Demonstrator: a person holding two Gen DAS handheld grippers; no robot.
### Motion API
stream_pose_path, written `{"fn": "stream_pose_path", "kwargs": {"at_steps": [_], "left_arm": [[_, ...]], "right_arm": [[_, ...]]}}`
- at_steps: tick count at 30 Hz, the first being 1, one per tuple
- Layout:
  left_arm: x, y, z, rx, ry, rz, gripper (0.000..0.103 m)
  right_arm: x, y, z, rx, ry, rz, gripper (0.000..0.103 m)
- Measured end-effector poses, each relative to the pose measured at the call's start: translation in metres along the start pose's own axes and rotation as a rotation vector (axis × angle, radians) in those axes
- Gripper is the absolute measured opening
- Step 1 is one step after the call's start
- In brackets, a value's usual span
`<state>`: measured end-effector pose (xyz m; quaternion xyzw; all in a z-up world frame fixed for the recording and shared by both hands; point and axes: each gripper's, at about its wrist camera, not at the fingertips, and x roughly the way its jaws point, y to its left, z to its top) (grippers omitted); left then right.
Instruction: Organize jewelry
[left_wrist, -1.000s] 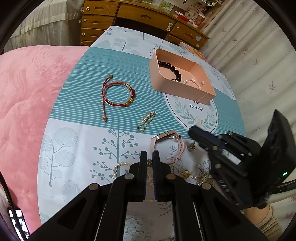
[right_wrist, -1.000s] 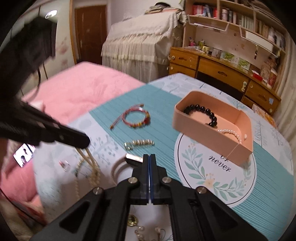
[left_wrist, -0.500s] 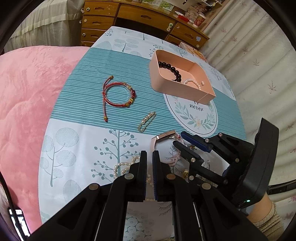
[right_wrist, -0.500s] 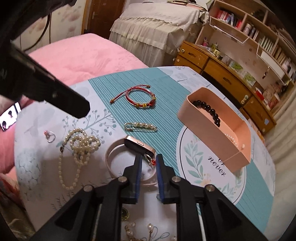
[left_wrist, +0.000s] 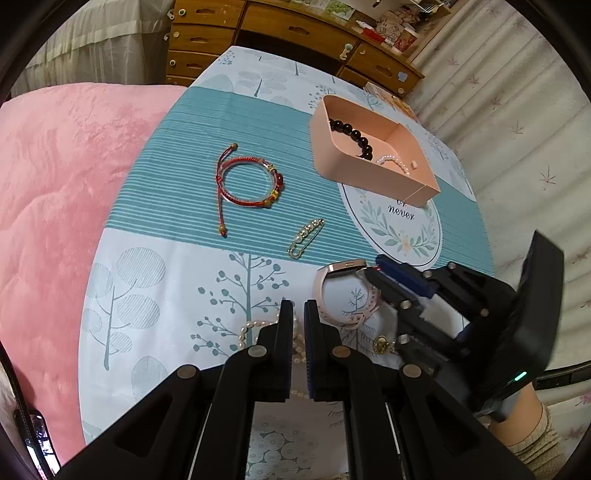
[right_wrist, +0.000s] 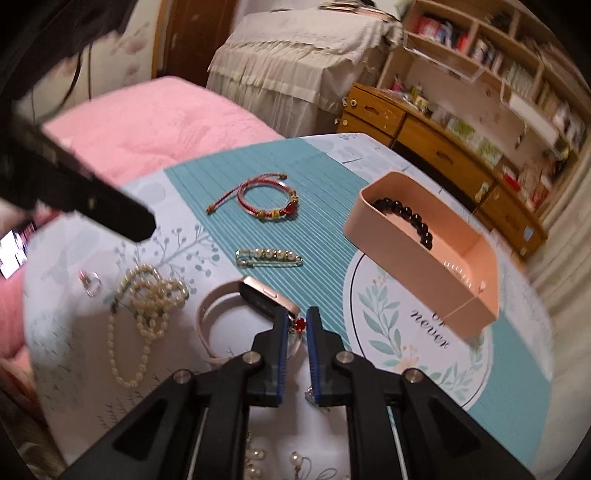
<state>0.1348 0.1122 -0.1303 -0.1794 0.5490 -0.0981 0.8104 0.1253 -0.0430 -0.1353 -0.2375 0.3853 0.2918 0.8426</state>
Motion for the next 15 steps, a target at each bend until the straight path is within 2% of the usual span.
{"fn": "stream_pose_path", "kwargs": {"at_steps": [7,13,15], "left_arm": [[0.002,0.0,-0.001,0.015,0.011,0.008,0.003],[0.012,-0.001,-0.003,0.07,0.082,0.032,0.003],[0.019,-0.001,-0.004,0.099,0.128,0.038,0.01]], "right_arm": [[-0.017,-0.041,0.001,0.272,-0.055,0.18,0.01],[-0.031,-0.053,0.004,0.342,-0.091,0.218,0.01],[-0.035,-0.053,0.004,0.344,-0.104,0.222,0.01]]}}
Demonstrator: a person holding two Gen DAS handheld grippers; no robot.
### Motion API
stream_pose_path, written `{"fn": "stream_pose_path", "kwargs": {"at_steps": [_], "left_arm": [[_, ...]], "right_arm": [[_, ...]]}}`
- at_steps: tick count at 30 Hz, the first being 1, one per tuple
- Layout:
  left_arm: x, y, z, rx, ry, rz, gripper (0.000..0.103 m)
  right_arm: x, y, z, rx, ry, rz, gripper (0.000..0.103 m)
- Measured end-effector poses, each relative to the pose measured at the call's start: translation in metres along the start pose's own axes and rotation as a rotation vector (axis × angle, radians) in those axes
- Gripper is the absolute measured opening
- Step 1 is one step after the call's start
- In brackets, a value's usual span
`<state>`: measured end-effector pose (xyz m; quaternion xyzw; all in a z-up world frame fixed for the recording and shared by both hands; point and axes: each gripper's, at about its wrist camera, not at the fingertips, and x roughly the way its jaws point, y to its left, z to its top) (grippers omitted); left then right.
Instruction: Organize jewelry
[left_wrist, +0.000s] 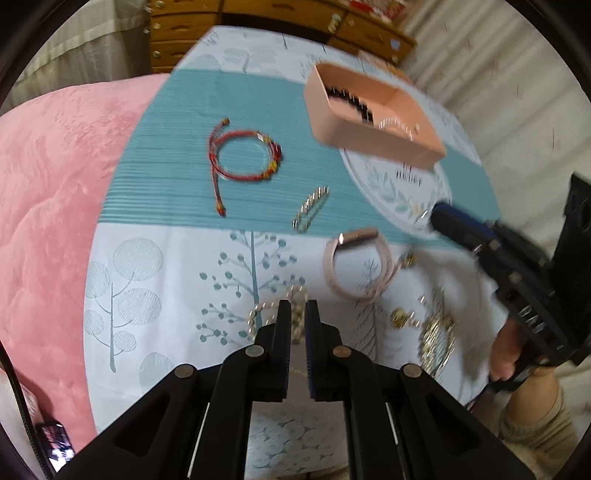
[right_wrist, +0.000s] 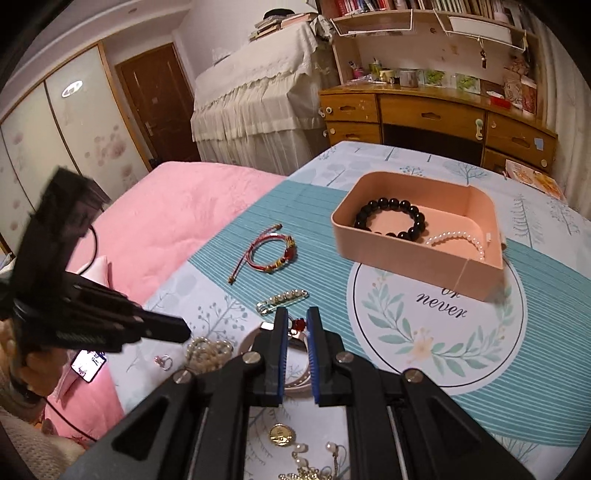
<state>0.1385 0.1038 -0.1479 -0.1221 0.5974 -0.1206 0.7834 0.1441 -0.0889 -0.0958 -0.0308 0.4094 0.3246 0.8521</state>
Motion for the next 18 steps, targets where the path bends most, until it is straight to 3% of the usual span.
{"fn": "stream_pose_path", "kwargs": {"at_steps": [5,8,18], "left_arm": [[0.02,0.007,0.005,-0.014,0.076,-0.014,0.045],[0.027,0.009,0.011,-0.037,0.09,-0.023,0.047],[0.042,-0.03,0.027,0.141,0.085,0.159,0.047]], "right_arm": [[-0.004,0.0,-0.004,0.01,-0.013,0.019,0.01],[-0.004,-0.004,-0.006,0.025,-0.013,0.025,0.01],[-0.008,-0.018,-0.012,0.071,-0.024,0.03,0.01]]}}
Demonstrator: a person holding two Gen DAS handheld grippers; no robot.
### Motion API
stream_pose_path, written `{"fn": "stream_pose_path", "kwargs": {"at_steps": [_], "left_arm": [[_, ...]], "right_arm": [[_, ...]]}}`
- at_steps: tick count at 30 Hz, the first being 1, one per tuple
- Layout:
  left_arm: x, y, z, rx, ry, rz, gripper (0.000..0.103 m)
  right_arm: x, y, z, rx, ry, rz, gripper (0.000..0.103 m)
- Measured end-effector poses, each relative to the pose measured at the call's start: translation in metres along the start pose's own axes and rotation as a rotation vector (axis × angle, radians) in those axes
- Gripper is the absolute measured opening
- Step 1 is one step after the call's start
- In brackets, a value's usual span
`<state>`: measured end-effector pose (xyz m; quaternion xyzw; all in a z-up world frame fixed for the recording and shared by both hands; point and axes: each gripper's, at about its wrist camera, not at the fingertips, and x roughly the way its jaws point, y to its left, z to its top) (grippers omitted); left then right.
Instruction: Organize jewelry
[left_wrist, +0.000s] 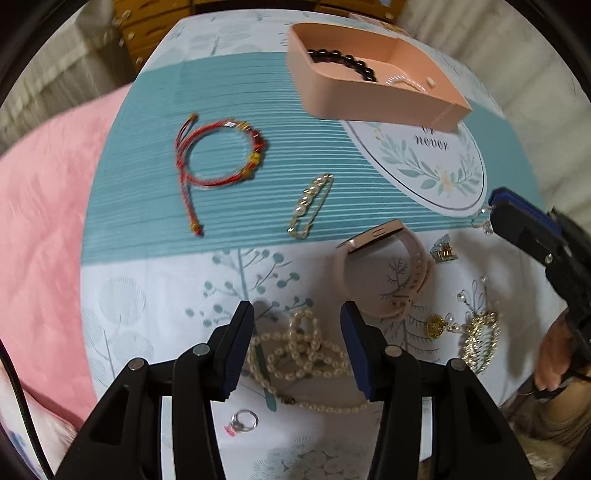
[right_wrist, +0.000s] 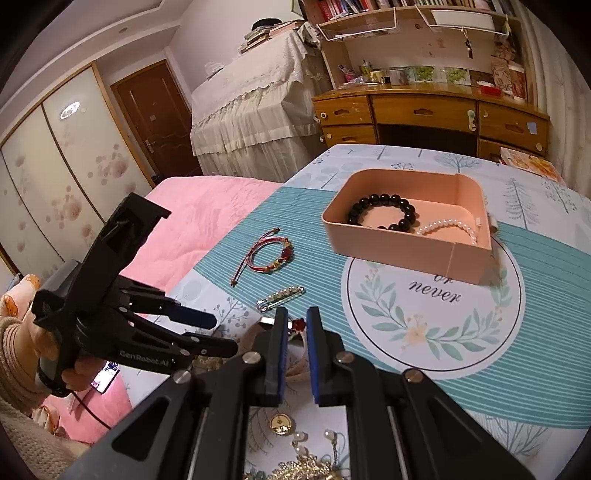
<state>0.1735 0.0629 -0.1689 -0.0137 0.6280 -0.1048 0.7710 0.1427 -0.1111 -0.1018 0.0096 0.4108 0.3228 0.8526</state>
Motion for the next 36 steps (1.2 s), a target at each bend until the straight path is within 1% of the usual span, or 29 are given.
{"fn": "stream_pose_path", "kwargs": {"at_steps": [2,4,7,8,9,10,11,13,16,19,20,22,24,25,29,31,33,36], "left_arm": [[0.003,-0.009,0.003,0.046,0.014,0.035,0.046],[0.007,-0.013,0.003,0.068,0.039,0.052,0.036],[0.009,-0.019,0.005,0.099,0.054,0.086,0.027],[0.01,-0.021,0.006,0.101,0.058,0.089,0.022],[0.009,-0.021,0.006,0.096,0.068,0.086,0.012],[0.009,-0.02,0.006,0.089,0.077,0.076,0.01],[0.008,-0.019,0.006,0.075,0.086,0.052,0.005],[0.006,-0.015,0.006,0.049,0.086,0.028,0.004],[-0.007,-0.008,0.002,0.02,0.048,0.007,0.003],[-0.039,-0.007,0.005,0.009,-0.033,-0.016,0.003],[-0.055,-0.007,0.006,0.013,-0.079,-0.018,0.003],[-0.083,-0.004,0.012,0.006,-0.142,-0.031,0.003],[-0.112,-0.006,0.019,0.001,-0.209,-0.022,0.003],[-0.133,-0.005,0.025,-0.003,-0.257,-0.016,0.003],[-0.196,-0.012,0.041,0.008,-0.389,0.012,0.003],[-0.223,-0.019,0.046,0.026,-0.444,0.027,0.003],[-0.248,-0.03,0.06,0.04,-0.496,0.047,0.003],[-0.281,-0.042,0.08,0.06,-0.574,0.06,0.003]], "right_arm": [[0.0,-0.002,-0.001,0.005,-0.002,-0.003,0.01],[-0.001,-0.003,-0.001,0.011,-0.005,-0.001,0.01],[-0.003,-0.002,-0.001,0.013,-0.011,-0.002,0.01],[-0.004,-0.002,-0.001,0.013,-0.011,-0.002,0.01],[-0.004,-0.002,-0.001,0.014,-0.012,-0.001,0.01],[-0.005,-0.001,0.0,0.015,-0.015,0.001,0.01],[-0.005,-0.001,0.001,0.015,-0.017,0.001,0.01],[-0.008,0.002,0.002,0.013,-0.022,0.003,0.01],[-0.018,0.006,0.007,0.008,-0.041,0.006,0.01],[-0.032,0.015,0.018,-0.011,-0.07,-0.012,0.01],[-0.038,0.019,0.024,-0.024,-0.083,-0.03,0.01],[-0.049,0.026,0.034,-0.038,-0.103,-0.042,0.01],[-0.06,0.032,0.046,-0.045,-0.123,-0.058,0.01],[-0.066,0.035,0.053,-0.045,-0.134,-0.066,0.01],[-0.093,0.042,0.084,-0.043,-0.196,-0.079,0.01],[-0.107,0.043,0.101,-0.038,-0.232,-0.089,0.01],[-0.118,0.043,0.116,-0.028,-0.266,-0.122,0.01],[-0.123,0.034,0.138,0.009,-0.297,-0.158,0.01]]}}
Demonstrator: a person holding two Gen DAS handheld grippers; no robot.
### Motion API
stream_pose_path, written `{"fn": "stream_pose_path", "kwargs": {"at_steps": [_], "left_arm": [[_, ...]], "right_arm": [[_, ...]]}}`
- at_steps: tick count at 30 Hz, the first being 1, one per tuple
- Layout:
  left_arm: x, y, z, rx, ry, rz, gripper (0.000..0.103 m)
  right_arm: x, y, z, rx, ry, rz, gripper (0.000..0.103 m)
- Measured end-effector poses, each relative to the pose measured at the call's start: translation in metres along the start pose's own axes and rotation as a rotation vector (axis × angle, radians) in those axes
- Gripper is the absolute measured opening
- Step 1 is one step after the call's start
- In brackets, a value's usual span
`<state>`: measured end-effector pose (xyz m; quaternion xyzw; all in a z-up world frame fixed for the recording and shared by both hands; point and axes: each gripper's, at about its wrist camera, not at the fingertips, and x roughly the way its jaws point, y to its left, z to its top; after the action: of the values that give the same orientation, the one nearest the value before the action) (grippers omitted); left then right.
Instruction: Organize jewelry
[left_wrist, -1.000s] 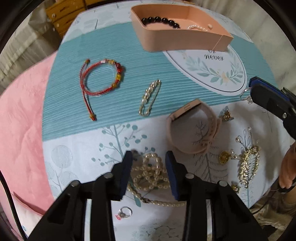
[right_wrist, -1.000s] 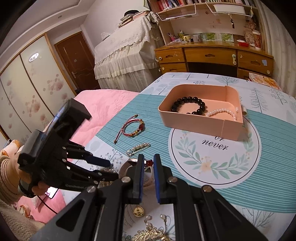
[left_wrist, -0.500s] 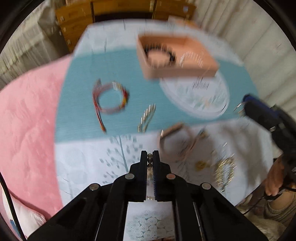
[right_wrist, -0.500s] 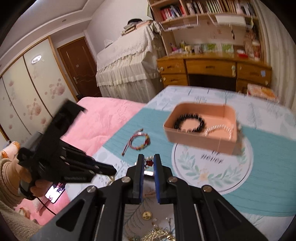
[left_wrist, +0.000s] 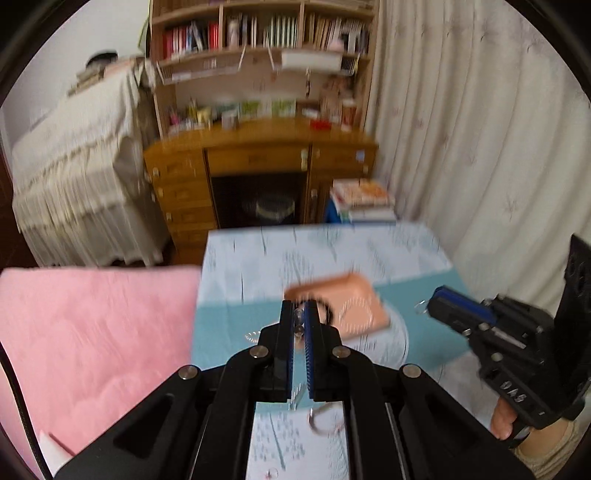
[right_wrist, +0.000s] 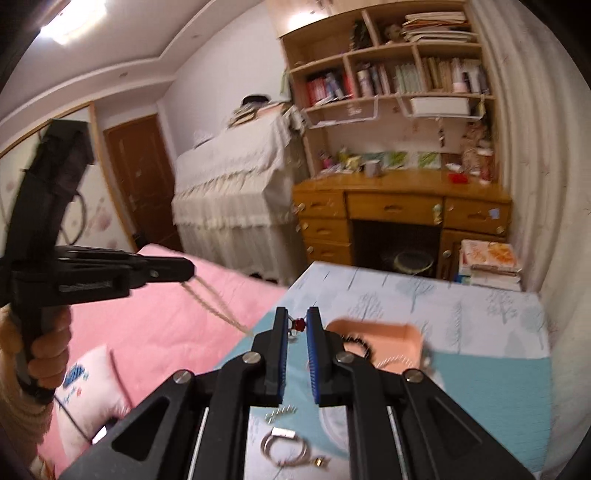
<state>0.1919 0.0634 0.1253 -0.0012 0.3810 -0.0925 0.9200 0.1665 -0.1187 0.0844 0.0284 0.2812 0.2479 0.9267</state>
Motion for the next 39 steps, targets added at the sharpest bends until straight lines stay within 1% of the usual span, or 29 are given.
{"fn": "stream_pose_path", "kwargs": {"at_steps": [3,5,8,9,11,14,20,23,27,31,34,35,37,38,39], "left_arm": [[0.002,-0.005,0.024,0.01,-0.044,0.005,0.003],[0.014,-0.009,0.041,0.008,-0.057,0.01,0.003],[0.041,-0.012,0.055,-0.005,-0.041,0.01,0.003],[0.051,-0.013,0.058,-0.01,-0.036,0.015,0.003],[0.074,-0.015,0.06,-0.024,-0.014,0.001,0.003],[0.107,-0.019,0.053,-0.034,0.02,-0.011,0.003],[0.176,-0.03,0.031,-0.026,0.142,-0.031,0.003],[0.2,-0.032,0.021,-0.025,0.185,-0.036,0.003],[0.22,-0.032,0.014,-0.033,0.217,-0.038,0.003],[0.228,-0.032,0.013,-0.016,0.221,-0.033,0.003],[0.235,-0.033,0.009,-0.001,0.242,-0.028,0.003],[0.239,-0.033,0.007,0.004,0.262,-0.029,0.006],[0.246,-0.032,0.004,0.0,0.292,-0.019,0.024],[0.249,-0.031,0.001,-0.002,0.304,-0.013,0.046],[0.251,-0.03,-0.001,-0.005,0.307,-0.007,0.065]], "right_arm": [[0.014,-0.014,0.016,0.026,-0.003,-0.04,0.01],[0.027,-0.024,0.021,0.04,0.005,-0.067,0.01],[0.054,-0.041,0.021,0.073,0.054,-0.083,0.01],[0.065,-0.048,0.019,0.081,0.073,-0.094,0.01],[0.081,-0.057,0.01,0.089,0.103,-0.103,0.01],[0.106,-0.073,-0.005,0.112,0.154,-0.108,0.01],[0.152,-0.105,-0.033,0.16,0.259,-0.131,0.01],[0.172,-0.118,-0.045,0.187,0.305,-0.138,0.01],[0.191,-0.13,-0.056,0.217,0.348,-0.142,0.01],[0.205,-0.138,-0.063,0.237,0.392,-0.149,0.01],[0.212,-0.143,-0.067,0.257,0.41,-0.149,0.011],[0.212,-0.144,-0.068,0.263,0.412,-0.146,0.011],[0.211,-0.145,-0.069,0.27,0.405,-0.149,0.015],[0.21,-0.145,-0.069,0.269,0.401,-0.151,0.017],[0.209,-0.145,-0.068,0.267,0.397,-0.158,0.023]]}}
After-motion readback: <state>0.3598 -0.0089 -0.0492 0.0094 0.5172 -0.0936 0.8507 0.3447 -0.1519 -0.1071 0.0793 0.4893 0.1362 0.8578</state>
